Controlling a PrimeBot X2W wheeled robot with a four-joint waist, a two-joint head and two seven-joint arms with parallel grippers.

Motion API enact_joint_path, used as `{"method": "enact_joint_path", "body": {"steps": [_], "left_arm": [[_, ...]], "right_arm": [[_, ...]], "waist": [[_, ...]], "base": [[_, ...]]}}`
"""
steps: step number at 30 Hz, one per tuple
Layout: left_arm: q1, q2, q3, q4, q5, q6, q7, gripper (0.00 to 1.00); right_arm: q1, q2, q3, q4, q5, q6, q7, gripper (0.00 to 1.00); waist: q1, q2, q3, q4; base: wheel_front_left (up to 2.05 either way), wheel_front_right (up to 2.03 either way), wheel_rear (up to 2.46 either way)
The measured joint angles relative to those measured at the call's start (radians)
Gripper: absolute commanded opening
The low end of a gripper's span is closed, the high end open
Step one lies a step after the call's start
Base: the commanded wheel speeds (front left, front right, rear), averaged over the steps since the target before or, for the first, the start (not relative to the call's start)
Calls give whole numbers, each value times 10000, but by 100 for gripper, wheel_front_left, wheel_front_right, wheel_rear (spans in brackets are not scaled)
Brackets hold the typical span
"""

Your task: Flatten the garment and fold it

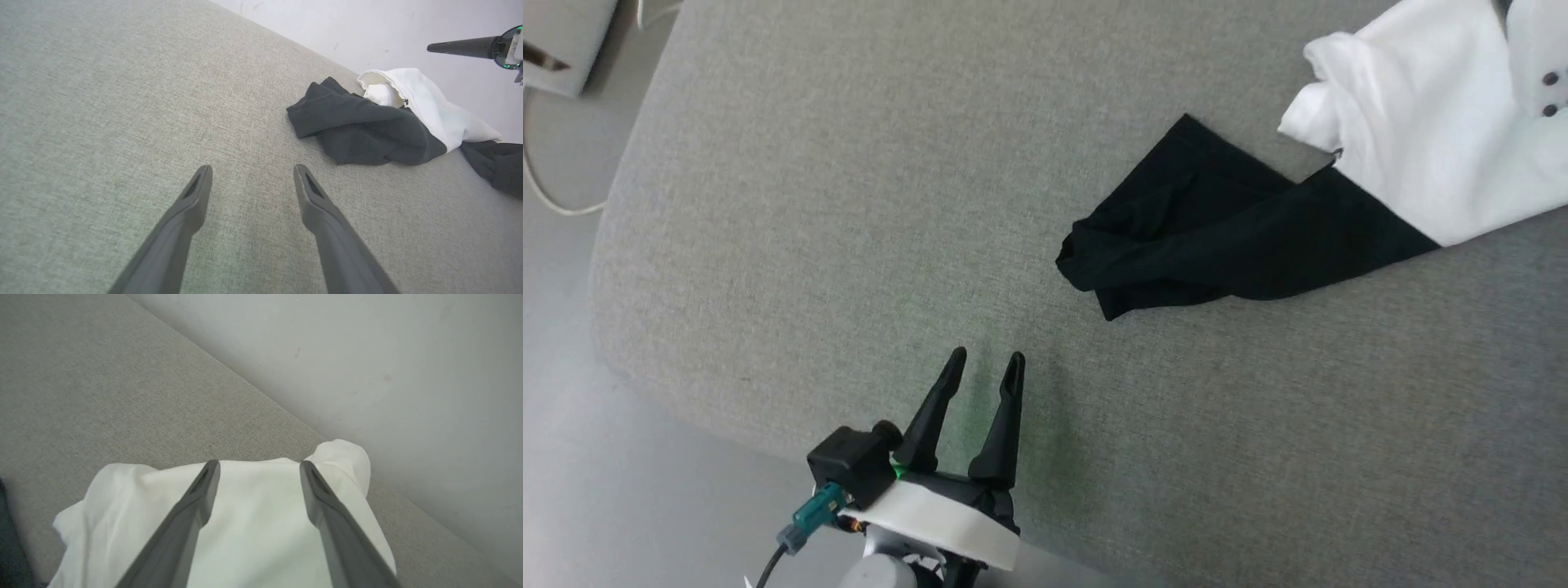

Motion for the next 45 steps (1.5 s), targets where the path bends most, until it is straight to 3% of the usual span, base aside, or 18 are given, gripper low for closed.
{"method": "enact_joint_path", "body": {"steps": [8,16,22,30,33,38,41,45], "left_arm": [[425,2,249,33,146,90,0,100],[420,0,203,29,182,86,0,100],[389,0,61,33,102,82,0,100],[278,0,-96,63,-82,81,0,100],[279,0,-86,77,-98,81,0,100],[287,0,40,132,-92,86,0,100],[294,0,100,184,-50,86,0,100],[384,0,201,255,65,86,0,100]], "right_arm": [[1565,-577,-29,-2184,2011,0,2286,100],[3441,-957,186,-3335,2307,-2,3707,100],[3607,-1235,1214,-3471,2173,0,3540,100],[2825,-1507,2353,-2460,1887,0,2909,100],[2544,-1593,2654,-2188,1925,-2,2869,0],[2412,-1356,2554,-1808,2594,-2,2460,0],[2448,-899,2031,-1697,3407,-4,2314,0],[2540,-40,1498,-2497,4767,-2,2832,0]], "waist": [[-2,0,-839,-482],[-2,0,-1095,-713],[0,0,-870,-492],[-1,0,-596,12],[-1,0,-554,163],[1,0,-592,117],[3,0,-745,-6],[2,0,-1123,-225]], "base": [[0,0,0],[0,0,0],[0,0,0],[0,0,0],[0,0,0],[0,0,0],[0,0,0],[0,0,0]]}}
